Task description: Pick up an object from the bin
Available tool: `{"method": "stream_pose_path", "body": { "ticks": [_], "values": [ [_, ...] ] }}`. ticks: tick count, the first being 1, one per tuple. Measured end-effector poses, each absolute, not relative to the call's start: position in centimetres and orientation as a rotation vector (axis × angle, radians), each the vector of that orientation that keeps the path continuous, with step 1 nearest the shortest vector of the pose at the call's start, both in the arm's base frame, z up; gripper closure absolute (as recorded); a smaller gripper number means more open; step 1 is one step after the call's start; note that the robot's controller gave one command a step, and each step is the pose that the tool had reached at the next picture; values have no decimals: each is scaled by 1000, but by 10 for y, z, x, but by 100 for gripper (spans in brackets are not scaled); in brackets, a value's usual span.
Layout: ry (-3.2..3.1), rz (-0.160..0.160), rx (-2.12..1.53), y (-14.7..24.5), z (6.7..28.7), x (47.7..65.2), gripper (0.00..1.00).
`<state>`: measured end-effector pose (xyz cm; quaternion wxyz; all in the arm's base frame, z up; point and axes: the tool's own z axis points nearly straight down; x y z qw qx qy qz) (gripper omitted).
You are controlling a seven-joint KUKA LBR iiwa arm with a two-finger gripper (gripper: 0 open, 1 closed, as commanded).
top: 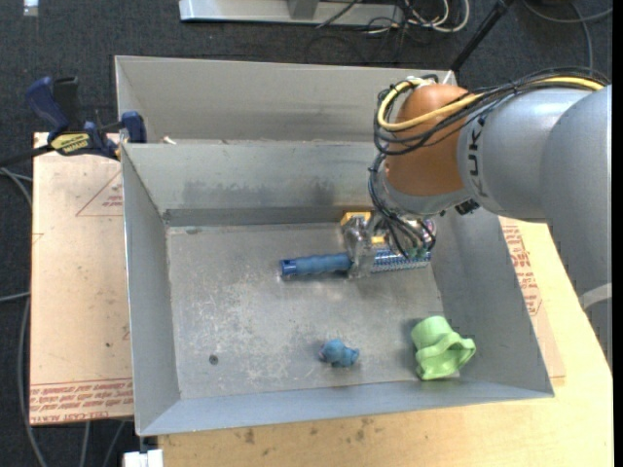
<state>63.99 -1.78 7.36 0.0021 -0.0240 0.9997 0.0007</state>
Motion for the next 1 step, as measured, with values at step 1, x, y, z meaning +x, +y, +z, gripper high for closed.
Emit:
{"method": "stream_pose_path", "body": {
  "ticks": [1],
  "values": [
    [3131,0,-96,-8,215,614,100]
  ]
}}
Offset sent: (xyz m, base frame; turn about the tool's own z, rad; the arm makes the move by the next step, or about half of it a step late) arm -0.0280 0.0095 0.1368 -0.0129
